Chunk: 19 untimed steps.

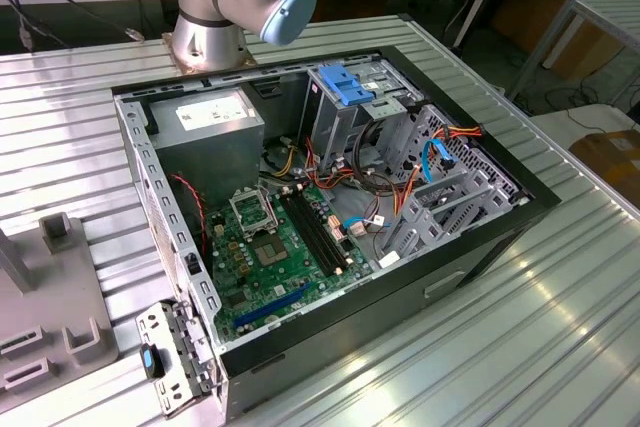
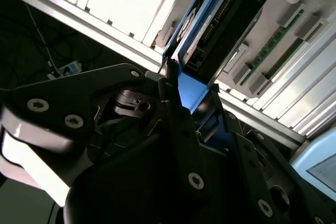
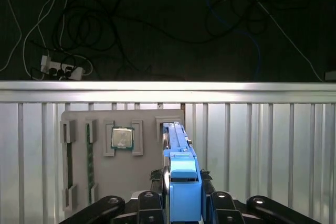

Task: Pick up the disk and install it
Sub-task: 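Pick up the disk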

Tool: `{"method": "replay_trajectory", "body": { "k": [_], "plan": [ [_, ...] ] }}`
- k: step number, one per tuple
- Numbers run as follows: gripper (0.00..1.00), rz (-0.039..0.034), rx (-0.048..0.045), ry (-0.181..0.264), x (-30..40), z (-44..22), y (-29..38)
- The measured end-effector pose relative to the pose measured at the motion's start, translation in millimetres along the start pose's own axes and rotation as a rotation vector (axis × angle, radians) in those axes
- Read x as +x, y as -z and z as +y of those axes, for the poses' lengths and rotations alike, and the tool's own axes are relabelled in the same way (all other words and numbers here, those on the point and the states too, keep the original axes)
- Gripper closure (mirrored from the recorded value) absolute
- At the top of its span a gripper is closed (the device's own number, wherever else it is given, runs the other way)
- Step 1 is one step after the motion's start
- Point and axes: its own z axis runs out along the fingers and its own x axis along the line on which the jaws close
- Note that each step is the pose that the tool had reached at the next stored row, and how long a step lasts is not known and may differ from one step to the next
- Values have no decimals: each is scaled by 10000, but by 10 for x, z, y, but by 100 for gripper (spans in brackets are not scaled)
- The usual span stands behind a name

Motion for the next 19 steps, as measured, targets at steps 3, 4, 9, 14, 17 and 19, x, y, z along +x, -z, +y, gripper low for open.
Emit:
{"method": "replay_trajectory", "body": {
  "k": [3, 4, 9, 14, 17, 19],
  "plan": [
    [63, -14, 6, 2, -1, 0, 35],
    [63, -16, 7, 2, -1, 0, 40],
    [63, -25, 13, 3, -2, 0, 62],
    [63, -70, 16, 10, -3, -1, 112],
    [63, -109, 14, 14, -6, -1, 183],
    [63, -111, 16, 14, -7, -1, 212]
  ]
}}
